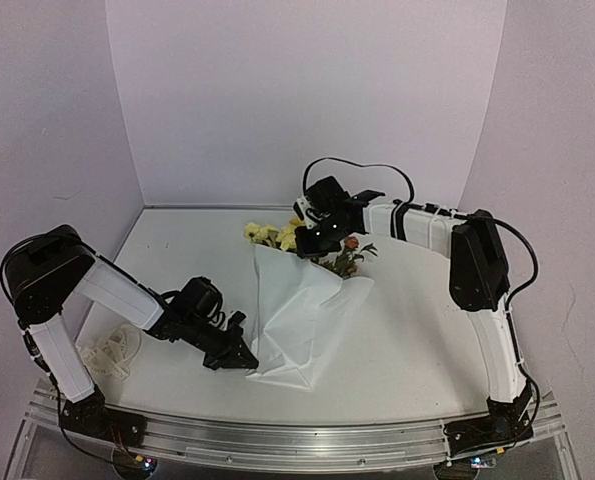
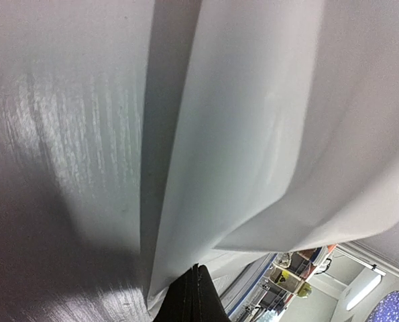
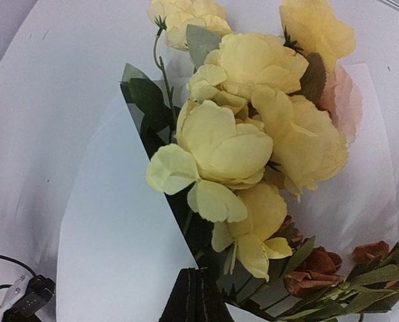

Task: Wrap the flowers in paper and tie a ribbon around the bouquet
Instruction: Adjust the 2/3-folded wrapping paper with the folded bouquet.

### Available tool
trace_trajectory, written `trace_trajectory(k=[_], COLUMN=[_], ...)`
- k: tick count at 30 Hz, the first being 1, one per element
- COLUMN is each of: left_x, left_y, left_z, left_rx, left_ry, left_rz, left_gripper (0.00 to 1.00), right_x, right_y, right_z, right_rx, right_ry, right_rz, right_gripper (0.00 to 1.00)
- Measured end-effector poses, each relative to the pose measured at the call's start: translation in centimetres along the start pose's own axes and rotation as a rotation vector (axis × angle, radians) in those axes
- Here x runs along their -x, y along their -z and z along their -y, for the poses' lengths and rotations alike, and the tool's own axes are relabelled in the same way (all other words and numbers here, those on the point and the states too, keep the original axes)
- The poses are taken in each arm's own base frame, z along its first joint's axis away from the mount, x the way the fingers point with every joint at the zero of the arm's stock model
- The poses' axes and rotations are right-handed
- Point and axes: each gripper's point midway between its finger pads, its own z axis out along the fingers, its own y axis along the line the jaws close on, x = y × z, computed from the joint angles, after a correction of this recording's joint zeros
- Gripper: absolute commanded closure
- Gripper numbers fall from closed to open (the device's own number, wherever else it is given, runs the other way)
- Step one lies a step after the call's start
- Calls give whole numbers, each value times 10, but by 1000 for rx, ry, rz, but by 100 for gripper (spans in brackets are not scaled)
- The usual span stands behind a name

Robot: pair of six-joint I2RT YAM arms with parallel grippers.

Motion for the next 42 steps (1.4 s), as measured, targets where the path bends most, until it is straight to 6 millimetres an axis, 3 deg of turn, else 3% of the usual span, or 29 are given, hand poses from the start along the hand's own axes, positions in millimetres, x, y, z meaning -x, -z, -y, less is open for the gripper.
trace_trajectory(k=[5,19,21,27,29,33,36,38,42], left_x=[0,0,0,1,0,0,0,0,-2], left_y=[0,-1,-1,-1,-1,-1,-2,-3,-5], left_z=[0,0,0,2,2,3,4,4,5], left_rx=[-7,-22,-23,-14,-3,14,23,27,32], left_ry=[0,8,9,7,7,3,-4,-13,-27], left_rz=[3,4,4,9,9,14,15,16,19], left_gripper=[100,100,100,100,100,100,100,100,100], right_x=[5,-10,-12,-10,-7,-9,-23,-46,-106], right_y=[5,7,6,20,36,87,124,142,141], right_z=[7,35,37,33,30,17,2,-8,-22], right_rx=[-50,-209,-216,-215,-217,-221,-209,-190,-134], right_ry=[28,58,58,36,14,-27,-82,-131,-251], right_rz=[11,-36,-43,-30,-7,47,87,93,59], right_gripper=[100,99,91,44,33,24,20,20,22])
